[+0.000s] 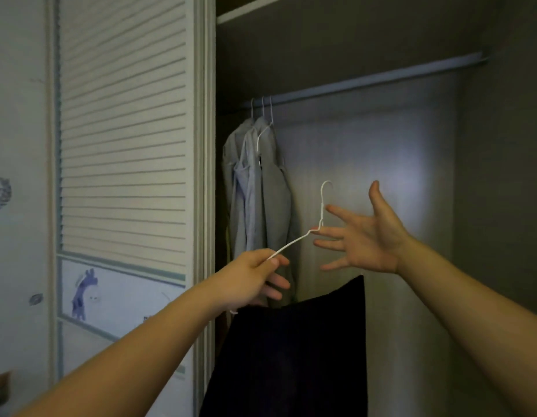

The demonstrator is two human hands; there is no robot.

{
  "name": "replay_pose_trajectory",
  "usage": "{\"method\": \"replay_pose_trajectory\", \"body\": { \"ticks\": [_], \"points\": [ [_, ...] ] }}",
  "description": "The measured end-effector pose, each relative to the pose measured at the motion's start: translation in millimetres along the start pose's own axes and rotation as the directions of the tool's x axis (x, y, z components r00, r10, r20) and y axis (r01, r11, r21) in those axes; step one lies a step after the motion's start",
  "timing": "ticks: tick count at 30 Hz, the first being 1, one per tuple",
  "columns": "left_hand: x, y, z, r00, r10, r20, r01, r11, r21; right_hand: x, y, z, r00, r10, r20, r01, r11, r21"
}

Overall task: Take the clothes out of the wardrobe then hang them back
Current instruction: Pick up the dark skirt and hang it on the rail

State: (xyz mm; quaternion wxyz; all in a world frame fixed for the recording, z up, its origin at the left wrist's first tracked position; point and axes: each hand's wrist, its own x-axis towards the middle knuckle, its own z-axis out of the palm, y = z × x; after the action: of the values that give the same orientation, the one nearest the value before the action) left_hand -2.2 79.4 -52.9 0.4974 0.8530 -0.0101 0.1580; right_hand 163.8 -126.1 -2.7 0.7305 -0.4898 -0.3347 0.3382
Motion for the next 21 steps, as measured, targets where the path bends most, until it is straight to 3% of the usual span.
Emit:
{"method": "replay_pose_trajectory", "body": {
  "ticks": [12,21],
  "points": [
    [135.6,46.9,-42.2,0.977,0.132,-0.170,-0.093,0.971,0.218,124.2,-104.2,-33.3,0.987,-0.148,0.065,0.155,0.980,-0.125],
    [219.3,123.2,-75.0,0.894,0.227,-0.387,-0.067,0.921,0.385,205.8,-209.7,-34.3,0.943,-0.258,0.211,0.302,0.929,-0.214]
  ]
}}
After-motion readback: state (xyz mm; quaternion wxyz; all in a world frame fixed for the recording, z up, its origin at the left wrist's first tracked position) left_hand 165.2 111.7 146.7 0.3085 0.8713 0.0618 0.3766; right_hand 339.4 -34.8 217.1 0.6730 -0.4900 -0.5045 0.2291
